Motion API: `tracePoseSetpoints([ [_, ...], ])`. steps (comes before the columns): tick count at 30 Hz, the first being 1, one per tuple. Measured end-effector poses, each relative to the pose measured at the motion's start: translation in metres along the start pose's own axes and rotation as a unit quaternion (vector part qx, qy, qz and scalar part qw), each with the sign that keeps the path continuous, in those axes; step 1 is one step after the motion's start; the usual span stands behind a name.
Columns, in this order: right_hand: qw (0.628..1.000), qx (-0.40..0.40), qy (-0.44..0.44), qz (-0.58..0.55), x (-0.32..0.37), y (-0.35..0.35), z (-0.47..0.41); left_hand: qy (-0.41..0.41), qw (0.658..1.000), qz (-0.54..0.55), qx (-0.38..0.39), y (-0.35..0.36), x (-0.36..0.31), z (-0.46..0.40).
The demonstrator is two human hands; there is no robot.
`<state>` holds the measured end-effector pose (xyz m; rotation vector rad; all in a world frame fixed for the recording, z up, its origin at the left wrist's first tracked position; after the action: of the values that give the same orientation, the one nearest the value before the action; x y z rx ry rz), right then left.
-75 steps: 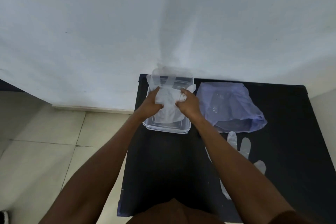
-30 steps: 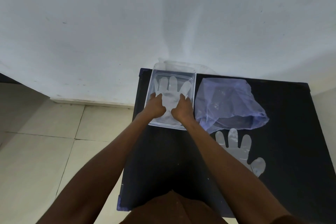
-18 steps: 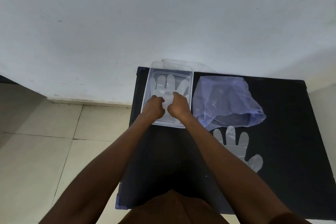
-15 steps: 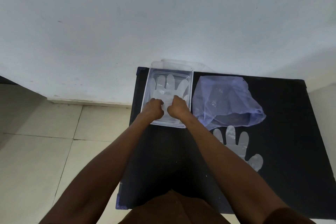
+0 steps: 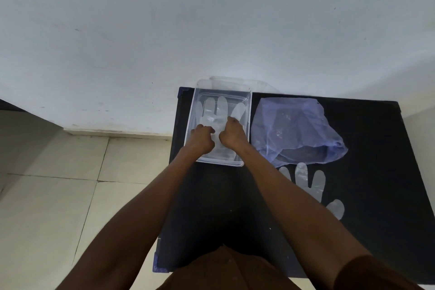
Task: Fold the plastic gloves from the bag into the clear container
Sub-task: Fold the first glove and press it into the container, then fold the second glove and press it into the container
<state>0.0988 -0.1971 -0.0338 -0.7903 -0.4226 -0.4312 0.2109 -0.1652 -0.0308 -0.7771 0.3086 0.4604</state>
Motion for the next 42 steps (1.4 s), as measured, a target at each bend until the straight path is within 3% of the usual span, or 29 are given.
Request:
tracePoseSetpoints([
  [6,0.993,0.055,0.000,0.107,0.004,-0.004,-0.010,-0.015,0.999,-0.047,0.021,0.005,0.002,-0.005],
  [10,0.989,0.026,-0.023,0.143,0.016,-0.010,-0.016,-0.017,0.997,-0.066,0.024,0.008,0.004,-0.009],
  [16,0.967,0.071,-0.047,0.238,0.023,-0.003,-0.023,-0.009,0.999,-0.043,0.033,0.011,0.007,-0.010],
  [24,0.986,-0.061,-0.129,0.091,0.024,-0.035,0.013,0.029,0.994,0.094,-0.052,-0.005,0.003,0.008],
  [29,0.973,-0.169,-0.154,-0.033,0.001,-0.062,0.063,0.070,0.955,0.257,-0.130,-0.012,-0.012,0.034],
  [33,0.958,-0.202,-0.149,-0.135,-0.033,-0.074,0.110,0.138,0.915,0.354,-0.136,0.001,-0.037,0.057],
  [38,0.966,-0.178,-0.109,-0.150,-0.095,-0.075,0.155,0.184,0.882,0.418,-0.113,0.041,-0.075,0.088],
  [41,0.949,-0.270,-0.098,-0.128,-0.135,-0.075,0.184,0.192,0.877,0.434,-0.081,0.079,-0.097,0.101],
  [42,0.958,-0.245,-0.069,-0.131,-0.151,-0.071,0.193,0.185,0.876,0.440,-0.071,0.094,-0.103,0.104],
])
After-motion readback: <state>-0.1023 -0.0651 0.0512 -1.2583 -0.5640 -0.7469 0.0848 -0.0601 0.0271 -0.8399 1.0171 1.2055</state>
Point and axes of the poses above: each hand's wrist, its own z-axis away from the middle knuckle, its own y-axis out of the palm, x = y × z, the point moved 6 cm from there along -z, towards the middle knuckle, and after that the axes turned 13 degrees about x, right-handed, at the moved point
